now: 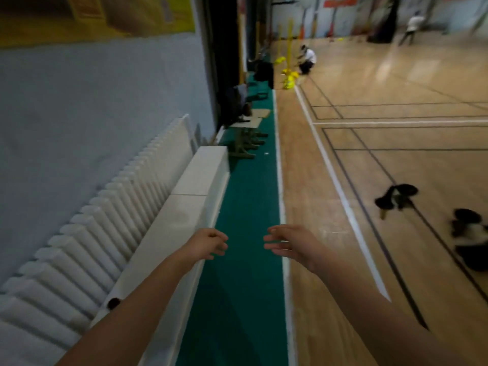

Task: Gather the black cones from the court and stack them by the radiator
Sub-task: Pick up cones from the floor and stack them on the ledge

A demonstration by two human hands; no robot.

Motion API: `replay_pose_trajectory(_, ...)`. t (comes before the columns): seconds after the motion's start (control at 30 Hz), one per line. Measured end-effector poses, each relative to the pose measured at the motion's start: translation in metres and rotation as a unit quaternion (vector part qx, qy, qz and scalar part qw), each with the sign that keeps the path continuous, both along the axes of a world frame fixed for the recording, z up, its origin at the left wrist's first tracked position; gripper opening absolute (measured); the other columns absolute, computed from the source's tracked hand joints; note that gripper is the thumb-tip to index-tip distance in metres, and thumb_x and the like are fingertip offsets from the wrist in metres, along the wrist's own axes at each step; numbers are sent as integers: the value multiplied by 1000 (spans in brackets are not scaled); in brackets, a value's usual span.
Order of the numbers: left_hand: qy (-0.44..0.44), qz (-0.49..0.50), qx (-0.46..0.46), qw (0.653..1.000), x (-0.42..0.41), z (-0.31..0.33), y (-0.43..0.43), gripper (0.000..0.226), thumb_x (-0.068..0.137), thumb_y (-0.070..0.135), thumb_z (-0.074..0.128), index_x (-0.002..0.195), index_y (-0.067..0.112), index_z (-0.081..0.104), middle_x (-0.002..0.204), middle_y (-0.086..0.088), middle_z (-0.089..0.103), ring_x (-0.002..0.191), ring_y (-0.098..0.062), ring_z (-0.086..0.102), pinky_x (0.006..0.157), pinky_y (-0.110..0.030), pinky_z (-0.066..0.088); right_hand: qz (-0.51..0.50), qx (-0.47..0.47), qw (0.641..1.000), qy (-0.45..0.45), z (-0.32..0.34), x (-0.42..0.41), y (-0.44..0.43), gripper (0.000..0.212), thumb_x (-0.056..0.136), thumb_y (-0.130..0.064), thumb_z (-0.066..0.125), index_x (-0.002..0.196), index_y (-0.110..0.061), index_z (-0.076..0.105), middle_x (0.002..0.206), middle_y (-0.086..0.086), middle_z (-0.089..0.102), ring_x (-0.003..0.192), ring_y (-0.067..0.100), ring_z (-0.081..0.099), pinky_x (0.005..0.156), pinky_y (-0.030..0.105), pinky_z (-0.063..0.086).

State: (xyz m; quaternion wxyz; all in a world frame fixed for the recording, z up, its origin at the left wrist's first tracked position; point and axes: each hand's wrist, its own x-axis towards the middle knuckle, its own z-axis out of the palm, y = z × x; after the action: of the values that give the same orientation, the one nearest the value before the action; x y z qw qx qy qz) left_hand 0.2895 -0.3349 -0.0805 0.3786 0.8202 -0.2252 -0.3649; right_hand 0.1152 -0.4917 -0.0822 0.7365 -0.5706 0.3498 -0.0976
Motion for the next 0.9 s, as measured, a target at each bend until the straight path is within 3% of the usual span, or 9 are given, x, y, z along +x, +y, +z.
replay_pose_trajectory(0.13, -2, -87, 11, 996, -68, -5, -91, 14, 93, 11, 49, 91, 19, 60, 85, 4, 68, 77, -11, 65, 73, -28, 44, -74, -7, 997, 12, -6, -93, -60, 24, 95, -14, 53, 113, 0, 61, 108, 19, 69, 93, 28, 69, 93, 38, 51)
replay_pose_trajectory(0.4, 20, -209, 17, 977, -215, -26, -236, 16, 96, 13, 48, 102, 13, 62, 99, -6, 69, 85, -16, 66, 72, -29, 47, -192, -26, 980, 47, -6, -270, -146, 23, 95, -17, 55, 111, -2, 63, 105, 16, 71, 94, 27, 71, 92, 38, 54)
replay_pose_trajectory(0.43, 28, -254, 28, 966, -266, -31, -286, 15, 95, 13, 49, 103, 13, 63, 100, -6, 69, 86, -17, 66, 73, -29, 47, -247, -29, 967, 48, -12, -328, -169, 22, 95, -17, 55, 110, -3, 63, 104, 15, 71, 92, 26, 71, 90, 37, 55)
replay_pose_trajectory(0.7, 20, -327, 37, 944, -346, -38, -373, 16, 94, 12, 50, 89, 18, 64, 93, -5, 70, 78, -14, 67, 67, -28, 47, -359, -17, 930, 77, -16, -410, -212, 20, 96, -15, 53, 110, -5, 63, 100, 12, 72, 87, 22, 72, 78, 30, 57)
replay_pose_trajectory(0.9, 24, -403, 19, 915, -394, -40, -453, 18, 95, 13, 50, 102, 10, 66, 99, -8, 70, 91, -21, 68, 76, -31, 50, -429, 7, 898, 99, -20, -446, -263, 18, 97, -15, 52, 108, -6, 63, 102, 12, 70, 91, 23, 70, 87, 35, 55)
